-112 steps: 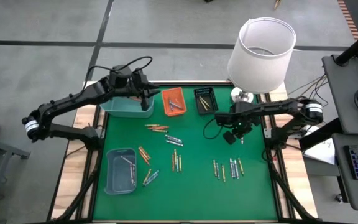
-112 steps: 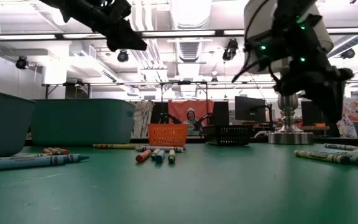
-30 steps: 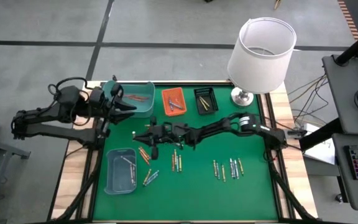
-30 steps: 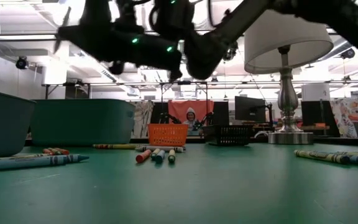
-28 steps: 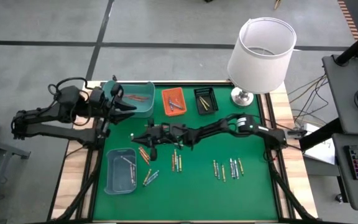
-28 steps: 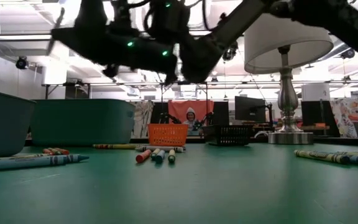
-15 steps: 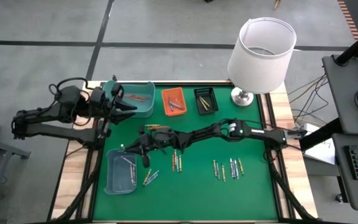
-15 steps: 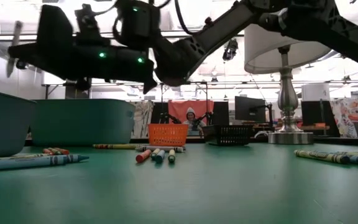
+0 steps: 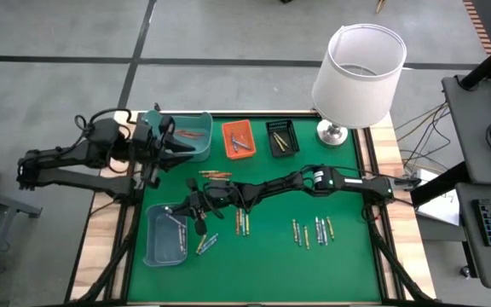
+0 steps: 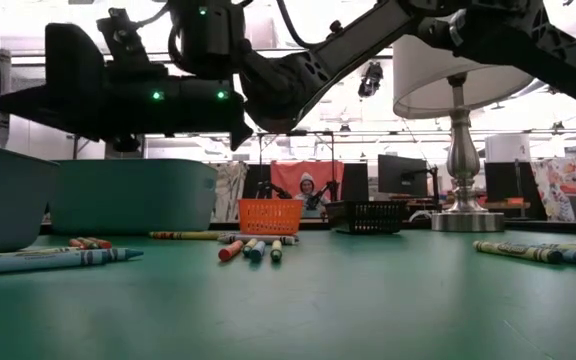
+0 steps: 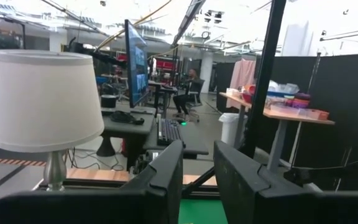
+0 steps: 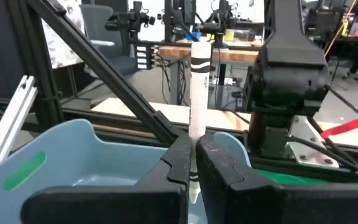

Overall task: Sort crayons
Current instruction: Put the white crayon into the blue bin, then put the green crayon into the black bin

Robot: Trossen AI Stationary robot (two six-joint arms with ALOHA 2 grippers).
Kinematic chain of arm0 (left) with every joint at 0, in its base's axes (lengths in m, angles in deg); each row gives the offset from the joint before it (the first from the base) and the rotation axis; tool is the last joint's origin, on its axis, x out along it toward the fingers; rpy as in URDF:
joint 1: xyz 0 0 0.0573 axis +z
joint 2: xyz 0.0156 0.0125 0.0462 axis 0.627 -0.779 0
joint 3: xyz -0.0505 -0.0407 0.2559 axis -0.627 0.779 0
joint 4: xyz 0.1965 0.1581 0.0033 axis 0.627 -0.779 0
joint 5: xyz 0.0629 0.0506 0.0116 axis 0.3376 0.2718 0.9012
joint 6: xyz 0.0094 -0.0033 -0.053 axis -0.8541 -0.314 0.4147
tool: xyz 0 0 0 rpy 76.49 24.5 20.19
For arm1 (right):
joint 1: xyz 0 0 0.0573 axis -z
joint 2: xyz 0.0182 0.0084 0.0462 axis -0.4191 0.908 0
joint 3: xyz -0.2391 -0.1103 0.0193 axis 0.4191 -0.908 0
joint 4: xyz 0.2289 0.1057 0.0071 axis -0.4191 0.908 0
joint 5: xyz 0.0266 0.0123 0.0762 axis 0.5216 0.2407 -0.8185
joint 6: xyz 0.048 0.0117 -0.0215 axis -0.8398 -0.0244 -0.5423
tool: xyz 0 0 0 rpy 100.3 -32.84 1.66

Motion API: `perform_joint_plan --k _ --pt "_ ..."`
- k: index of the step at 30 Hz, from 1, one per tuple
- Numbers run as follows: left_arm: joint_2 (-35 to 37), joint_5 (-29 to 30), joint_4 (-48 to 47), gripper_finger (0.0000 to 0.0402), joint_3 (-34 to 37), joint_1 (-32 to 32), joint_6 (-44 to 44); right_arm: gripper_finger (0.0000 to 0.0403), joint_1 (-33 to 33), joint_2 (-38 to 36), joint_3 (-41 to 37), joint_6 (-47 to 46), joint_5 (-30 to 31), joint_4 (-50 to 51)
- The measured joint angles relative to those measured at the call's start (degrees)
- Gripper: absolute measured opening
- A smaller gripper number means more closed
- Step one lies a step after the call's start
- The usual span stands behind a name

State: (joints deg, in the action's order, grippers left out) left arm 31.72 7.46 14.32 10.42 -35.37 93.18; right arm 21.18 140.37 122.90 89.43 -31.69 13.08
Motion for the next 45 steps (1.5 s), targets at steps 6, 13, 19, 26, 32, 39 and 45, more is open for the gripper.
perform_joint_plan --k 6,13,19,26,32,39,45 --pt "-0.84 0.0 -0.02 0.0073 0.0 0.0 0.28 0.0051 -0.06 -0.34 0.07 0.44 0.35 2.83" --pt "-0.87 0.0 -0.04 0.0073 0.0 0.0 -0.03 0.0145 -0.04 -1.19 0.07 0.04 0.39 4.51" --pt "-0.83 0.02 -2.26 0.0073 0.0 0.0 -0.07 0.0174 -0.15 -4.39 0.07 3.4 -0.08 11.49" --pt "-0.92 0.07 -6.95 0.0073 0.0 0.0 -0.1 0.0176 -0.15 -11.55 0.07 8.11 -0.03 32.36" --pt "-1.06 2.21 -9.93 0.0073 0.0 -0.02 -0.97 0.0176 -0.15 -18.25 0.07 7.68 0.46 55.16" --pt "-1.9 7.44 -18.8 0.0073 0.0 0.02 -0.73 0.0176 -0.28 -24.64 -1.29 4.71 0.45 86.96" --pt "-7.12 7.45 -22.28 0.0073 0.1 0.0 -0.32 0.0176 -0.79 -30.19 -10.56 1.12 0.45 95.65"
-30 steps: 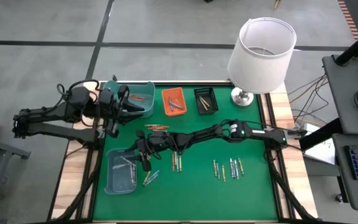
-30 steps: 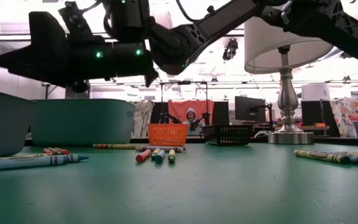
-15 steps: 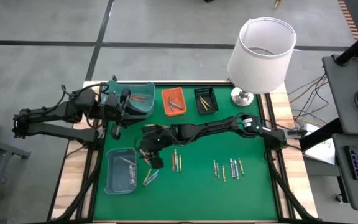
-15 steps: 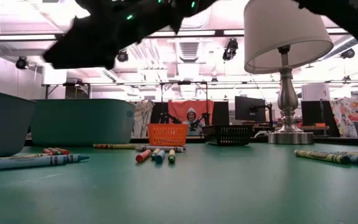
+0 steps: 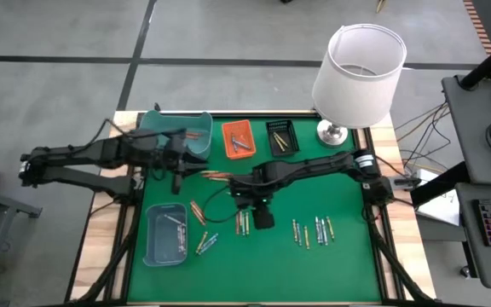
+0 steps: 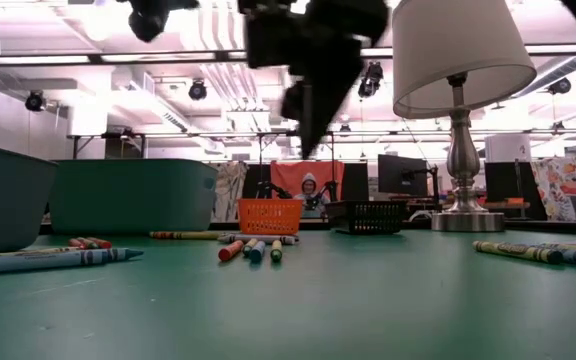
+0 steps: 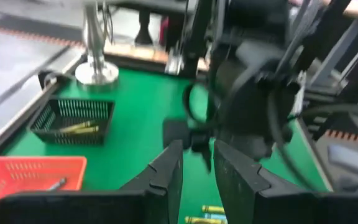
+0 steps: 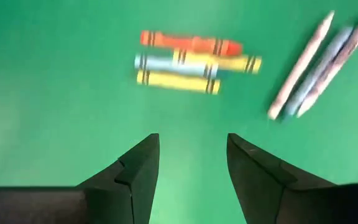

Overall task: Sort crayons
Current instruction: Put the green crayon into the black bin

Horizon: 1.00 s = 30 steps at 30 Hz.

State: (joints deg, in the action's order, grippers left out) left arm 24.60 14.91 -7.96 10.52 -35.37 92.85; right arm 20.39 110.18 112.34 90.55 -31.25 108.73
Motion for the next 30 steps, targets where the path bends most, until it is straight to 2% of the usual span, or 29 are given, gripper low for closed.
perform_joint_plan --k 4,11,21,27,30 --pt "-5.02 0.0 -0.19 0.0073 0.09 0.0 -1.43 0.0176 -0.13 -5.74 -9.05 -4.53 0.45 -0.96" --pt "-11.96 0.02 -4.61 0.0073 0.09 0.0 -6.73 0.0176 -0.18 -17.14 -23.59 -9.28 9.72 -7.64" --pt "-20.35 0.04 -9.83 0.0073 0.12 0.0 -15.17 0.0176 -0.23 -31.46 -44.38 -0.9 19.86 -46.42" --pt "-24.83 0.04 -9.93 0.0073 0.17 0.32 -17.79 0.0176 0.08 -33.49 -53.54 5.89 28.31 -66.99" --pt "-27.15 0.04 -9.9 0.0073 0.2 1.12 -20.78 0.0176 1.34 -33.21 -56.3 11.65 30.32 -75.09"
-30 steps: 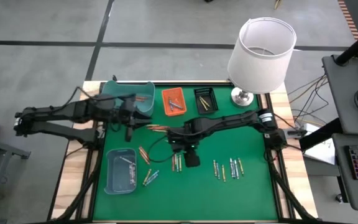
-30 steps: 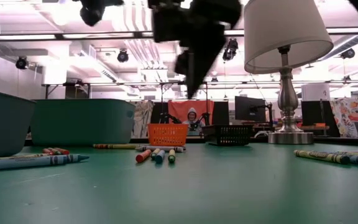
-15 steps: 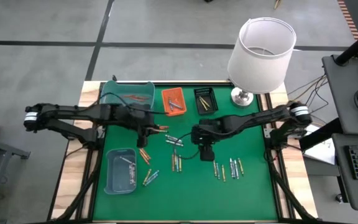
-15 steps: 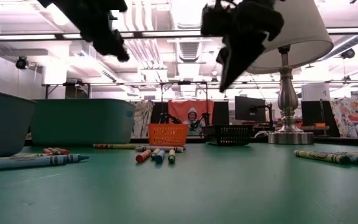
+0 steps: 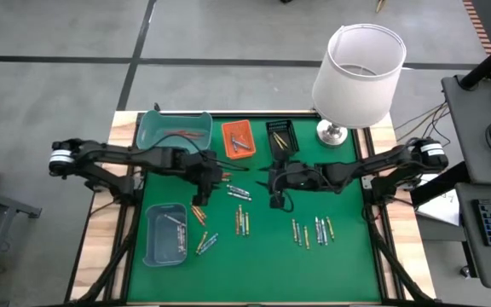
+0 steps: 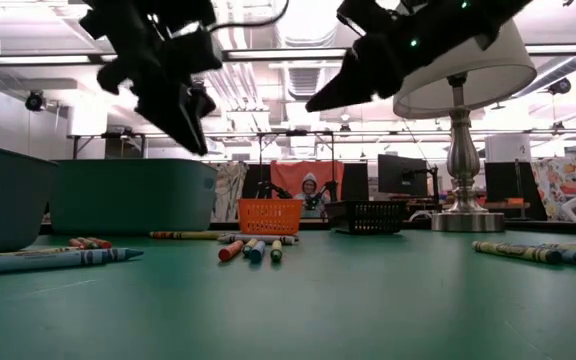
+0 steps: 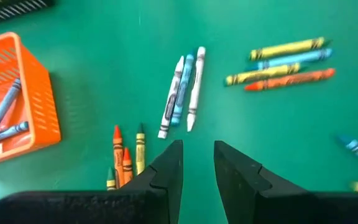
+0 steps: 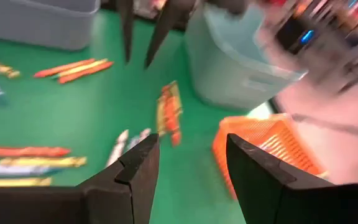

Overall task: Sort crayons
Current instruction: Put the green crayon into the black bin

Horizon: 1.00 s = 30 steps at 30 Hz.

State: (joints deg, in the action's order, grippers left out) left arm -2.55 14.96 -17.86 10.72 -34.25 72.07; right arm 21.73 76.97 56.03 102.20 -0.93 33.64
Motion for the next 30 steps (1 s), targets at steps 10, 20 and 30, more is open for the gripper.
perform_joint_plan --k 10,20,30 --pt "-5.76 -0.02 4.59 0.0073 0.07 5.57 -1.69 0.0176 8.29 0.2 -1.24 10.42 -6.09 -9.3" --pt "-10.24 -0.09 4.14 0.0073 0.09 6.18 0.95 0.0176 9.33 0.2 -1.31 -0.3 -9.38 -7.48" --pt "-11.3 -0.03 2.1 0.0073 0.09 6.21 0.29 0.0176 8.32 0.22 -1.33 -4.41 -9.31 -6.39"
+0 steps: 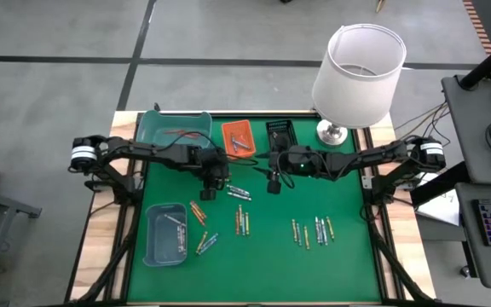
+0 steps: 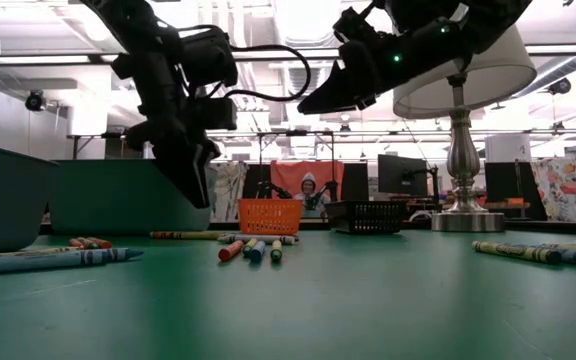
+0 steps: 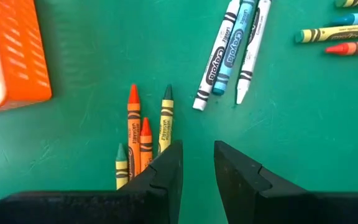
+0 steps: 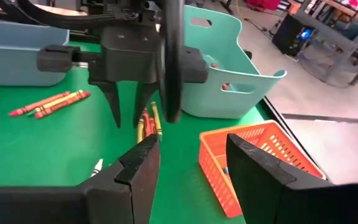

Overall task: Sort crayons
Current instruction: Put the green crayon into the black bin

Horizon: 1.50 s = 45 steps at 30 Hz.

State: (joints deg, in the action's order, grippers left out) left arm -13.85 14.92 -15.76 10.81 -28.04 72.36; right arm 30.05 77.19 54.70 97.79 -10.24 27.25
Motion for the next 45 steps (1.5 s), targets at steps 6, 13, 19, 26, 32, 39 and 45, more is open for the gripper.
perform_joint_plan --k 6,13,19,26,32,39,45 --pt "0.0 0.01 0.89 0.0073 0.16 0.0 -0.85 0.0176 0.0 0.0 -0.02 0.01 -0.02 -0.02" --pt "0.0 -0.01 6.48 0.0073 1.95 0.21 -1.25 0.0176 0.0 0.29 -0.04 0.12 2.07 -0.04" --pt "0.0 -0.03 8.42 0.0073 3.49 0.59 -2.75 0.0176 0.08 1.39 -0.04 1.51 4.54 -0.02" --pt "0.0 -0.07 11.32 0.0073 4.79 0.57 -1.2 0.0176 0.35 3.32 -0.04 1.52 4.56 -0.43" --pt "0.0 -0.08 14.06 0.0073 7.65 0.52 1.27 0.0176 0.39 4.13 -0.09 1.21 4.7 0.01" --pt "0.0 -0.07 14.52 0.0073 8.84 0.55 2.38 0.0176 0.39 4.0 0.04 1.07 4.7 -0.46" --pt "0.0 -0.01 15.69 0.0073 10.1 0.57 3.43 0.0176 0.39 3.97 0.49 1.02 4.68 -0.48"
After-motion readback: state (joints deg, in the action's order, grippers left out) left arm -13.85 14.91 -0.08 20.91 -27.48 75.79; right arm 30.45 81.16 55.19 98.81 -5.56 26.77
